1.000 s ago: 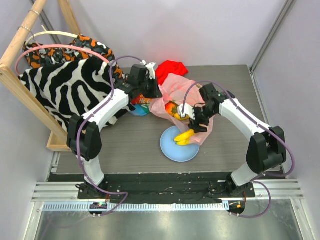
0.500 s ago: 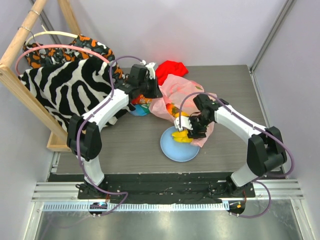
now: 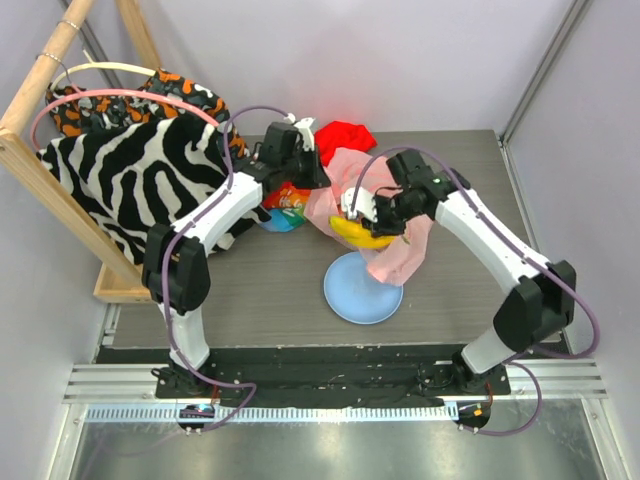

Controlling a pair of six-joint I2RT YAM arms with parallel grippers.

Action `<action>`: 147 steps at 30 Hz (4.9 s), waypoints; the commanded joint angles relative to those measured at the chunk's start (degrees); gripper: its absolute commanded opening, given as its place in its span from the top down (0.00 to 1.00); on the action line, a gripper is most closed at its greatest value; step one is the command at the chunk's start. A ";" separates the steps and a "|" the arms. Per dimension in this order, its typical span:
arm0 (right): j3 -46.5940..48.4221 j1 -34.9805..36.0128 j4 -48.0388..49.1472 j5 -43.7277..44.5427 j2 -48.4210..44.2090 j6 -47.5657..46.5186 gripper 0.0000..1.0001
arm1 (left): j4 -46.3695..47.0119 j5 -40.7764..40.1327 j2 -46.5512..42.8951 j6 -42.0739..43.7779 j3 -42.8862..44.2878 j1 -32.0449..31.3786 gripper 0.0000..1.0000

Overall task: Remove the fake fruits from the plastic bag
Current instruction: Take out the fake fruit from the plastic bag, then place the fake fruit on the plate, then take out the fake fruit from the plastic bag, then place the fake fruit on the plate.

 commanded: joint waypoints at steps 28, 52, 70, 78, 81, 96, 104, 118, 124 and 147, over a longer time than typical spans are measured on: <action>0.28 10.12 8.44 -5.01 0.86 77.59 0.99 | 5.37 5.11 -1.48 -4.67 6.65 5.27 1.00; -11.25 11.27 12.84 8.98 5.78 91.83 0.99 | 6.69 5.02 -8.34 -5.81 -0.12 5.18 1.00; -1.15 9.60 5.65 -4.39 3.60 77.72 0.32 | 6.52 5.90 -9.48 -6.78 -2.41 4.83 1.00; 9.05 1.44 0.96 -3.42 -2.57 68.36 0.46 | 6.08 7.57 -12.73 -6.96 -5.40 4.83 1.00; 8.00 -4.70 4.12 -3.33 0.23 68.28 0.53 | 3.97 8.71 -14.05 -4.76 -5.84 4.83 1.00; 12.74 -13.43 17.39 11.34 18.60 47.18 0.43 | -2.45 10.92 -14.41 9.74 -6.63 2.73 1.00; 17.40 -12.81 21.88 10.91 26.69 48.07 0.36 | -3.07 11.00 -10.81 11.41 -5.58 0.09 1.00; 13.54 -10.70 28.14 7.41 15.47 44.28 0.92 | -2.89 7.67 -8.78 10.80 -2.67 -0.88 1.00; 13.54 -10.70 14.17 -9.02 0.79 44.98 0.96 | -1.75 6.79 -8.69 9.57 -1.27 -0.71 1.00; -21.53 6.61 8.53 -30.14 -23.05 6.60 0.91 | -4.30 5.38 -10.10 15.81 -3.64 0.26 1.00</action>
